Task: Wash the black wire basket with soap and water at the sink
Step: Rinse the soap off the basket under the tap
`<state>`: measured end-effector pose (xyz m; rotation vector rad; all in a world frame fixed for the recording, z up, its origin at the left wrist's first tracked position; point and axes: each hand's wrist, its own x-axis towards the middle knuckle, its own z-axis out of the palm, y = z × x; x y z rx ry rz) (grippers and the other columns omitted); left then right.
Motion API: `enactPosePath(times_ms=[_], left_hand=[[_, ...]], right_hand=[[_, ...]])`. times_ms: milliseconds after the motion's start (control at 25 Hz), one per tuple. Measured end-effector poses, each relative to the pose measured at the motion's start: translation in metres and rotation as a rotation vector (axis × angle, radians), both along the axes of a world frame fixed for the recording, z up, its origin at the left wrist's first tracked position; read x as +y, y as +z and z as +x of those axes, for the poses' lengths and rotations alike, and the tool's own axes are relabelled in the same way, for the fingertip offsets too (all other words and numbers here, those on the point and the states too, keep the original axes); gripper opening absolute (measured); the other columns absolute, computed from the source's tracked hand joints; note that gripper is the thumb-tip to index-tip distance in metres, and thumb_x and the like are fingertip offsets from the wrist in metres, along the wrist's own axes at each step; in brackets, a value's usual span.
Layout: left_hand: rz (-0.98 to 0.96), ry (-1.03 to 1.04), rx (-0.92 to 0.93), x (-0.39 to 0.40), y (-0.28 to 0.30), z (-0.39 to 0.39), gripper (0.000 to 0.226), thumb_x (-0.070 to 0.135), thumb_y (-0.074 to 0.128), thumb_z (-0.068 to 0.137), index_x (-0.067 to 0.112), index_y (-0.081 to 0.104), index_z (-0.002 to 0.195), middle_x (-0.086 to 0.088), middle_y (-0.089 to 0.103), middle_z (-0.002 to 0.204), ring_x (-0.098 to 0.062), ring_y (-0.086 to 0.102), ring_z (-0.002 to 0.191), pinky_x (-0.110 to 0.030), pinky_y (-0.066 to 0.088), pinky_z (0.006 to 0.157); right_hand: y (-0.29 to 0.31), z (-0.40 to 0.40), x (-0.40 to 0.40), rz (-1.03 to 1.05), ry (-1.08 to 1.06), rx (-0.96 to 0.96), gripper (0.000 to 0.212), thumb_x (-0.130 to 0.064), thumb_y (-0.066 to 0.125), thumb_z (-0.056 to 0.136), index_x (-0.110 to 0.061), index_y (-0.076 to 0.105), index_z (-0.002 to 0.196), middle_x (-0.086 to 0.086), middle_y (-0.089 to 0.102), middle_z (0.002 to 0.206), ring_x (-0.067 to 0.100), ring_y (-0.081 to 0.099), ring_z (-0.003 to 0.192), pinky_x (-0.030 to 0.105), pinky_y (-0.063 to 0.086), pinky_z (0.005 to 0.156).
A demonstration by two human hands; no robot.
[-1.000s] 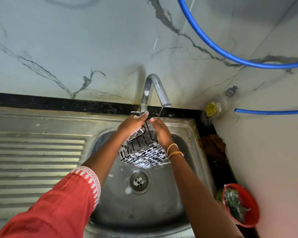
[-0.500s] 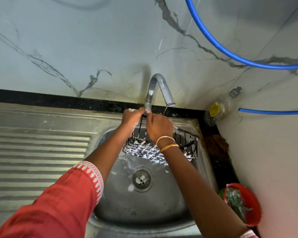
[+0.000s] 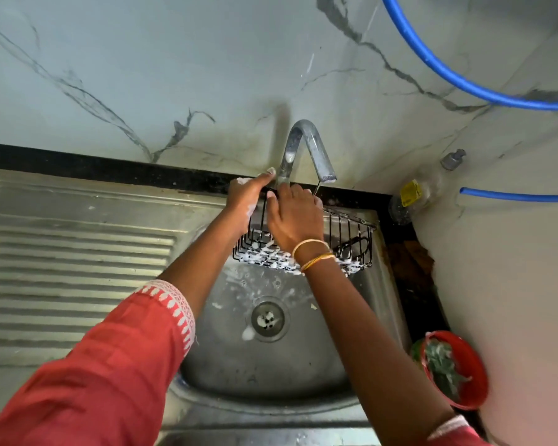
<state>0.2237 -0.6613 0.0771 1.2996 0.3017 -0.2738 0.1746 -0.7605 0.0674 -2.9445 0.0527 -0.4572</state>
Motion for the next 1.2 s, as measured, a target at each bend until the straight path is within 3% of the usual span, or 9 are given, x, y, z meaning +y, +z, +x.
enactPosePath(times_ms=[160,400,520,680,800,920,1000,1080,1200], left_hand=[[0.002,0.092,0.017,0.023,-0.009,0.009,0.058,0.032,0.071,0.083,0.002,0.049,0.127,-0.005,0.055,0.122,-0.021,0.052,0.11,-0.029,0.042,0.072],[0.011,0.043,0.007,-0.001,-0.012,0.001,0.017,0.021,0.072,0.082,0.004,0.067,0.083,0.004,0.067,0.064,-0.01,0.062,0.063,-0.019,0.04,0.053],[0.056,0.086,0.03,0.022,-0.013,0.006,0.052,0.03,0.072,0.082,0.0,0.058,0.122,-0.007,0.065,0.114,-0.022,0.059,0.104,-0.024,0.043,0.063],[0.062,0.095,0.032,0.022,-0.021,0.013,0.063,0.034,0.07,0.083,0.001,0.048,0.131,-0.013,0.058,0.13,-0.019,0.058,0.106,-0.03,0.052,0.072],[0.054,0.099,0.001,-0.002,-0.022,0.002,0.031,0.027,0.072,0.083,0.002,0.066,0.1,-0.006,0.074,0.089,-0.009,0.068,0.08,-0.03,0.052,0.067],[0.063,0.063,0.029,0.002,-0.022,0.003,0.047,0.034,0.07,0.084,0.001,0.062,0.116,-0.011,0.069,0.109,-0.017,0.065,0.094,-0.031,0.05,0.066],[0.095,0.11,0.031,0.018,-0.021,0.007,0.04,0.034,0.067,0.086,0.006,0.061,0.115,-0.001,0.064,0.095,-0.008,0.053,0.072,-0.024,0.042,0.06],[0.293,0.132,-0.071,0.025,-0.023,0.01,0.017,0.027,0.065,0.088,0.011,0.062,0.083,0.002,0.055,0.071,-0.007,0.045,0.057,-0.025,0.037,0.057],[1.253,-0.112,-0.482,0.003,-0.026,-0.007,0.033,0.035,0.052,0.094,0.014,0.061,0.071,0.0,0.05,0.063,-0.016,0.046,0.062,-0.033,0.036,0.073]], right_hand=[[-0.003,-0.006,-0.072,-0.054,-0.236,0.092,0.047,-0.043,0.026,0.099,-0.012,0.061,0.096,0.016,0.065,0.096,0.037,0.058,0.095,0.043,0.039,0.086],[0.002,0.013,0.008,-0.018,0.002,0.035,0.057,-0.047,0.015,0.095,-0.016,0.064,0.093,0.01,0.069,0.088,0.031,0.063,0.084,0.039,0.045,0.078],[-0.002,0.006,-0.053,0.026,-0.129,0.164,0.068,-0.049,0.014,0.099,-0.011,0.069,0.085,0.017,0.07,0.084,0.035,0.065,0.083,0.038,0.047,0.081],[-0.013,0.002,-0.054,0.09,-0.361,0.238,0.061,-0.041,0.019,0.101,-0.005,0.069,0.098,0.023,0.068,0.102,0.039,0.061,0.102,0.044,0.041,0.091],[-0.005,0.012,0.01,0.127,-0.129,0.108,0.058,-0.04,0.021,0.1,-0.01,0.069,0.086,0.016,0.071,0.089,0.033,0.066,0.087,0.038,0.042,0.08],[0.0,0.008,-0.019,0.157,-0.039,0.124,0.06,-0.045,0.023,0.1,-0.011,0.065,0.073,0.014,0.068,0.078,0.033,0.063,0.074,0.031,0.038,0.06],[-0.006,0.007,-0.063,0.16,-0.177,0.169,0.058,-0.043,0.027,0.1,-0.005,0.066,0.08,0.019,0.069,0.088,0.037,0.062,0.083,0.034,0.038,0.064],[-0.01,0.005,-0.082,0.119,-0.292,0.245,0.055,-0.041,0.028,0.1,-0.001,0.067,0.096,0.022,0.067,0.103,0.04,0.061,0.098,0.038,0.042,0.073],[-0.006,0.012,-0.06,0.029,-0.283,0.28,0.052,-0.037,0.028,0.099,-0.005,0.068,0.102,0.019,0.067,0.107,0.036,0.063,0.101,0.035,0.042,0.073]])
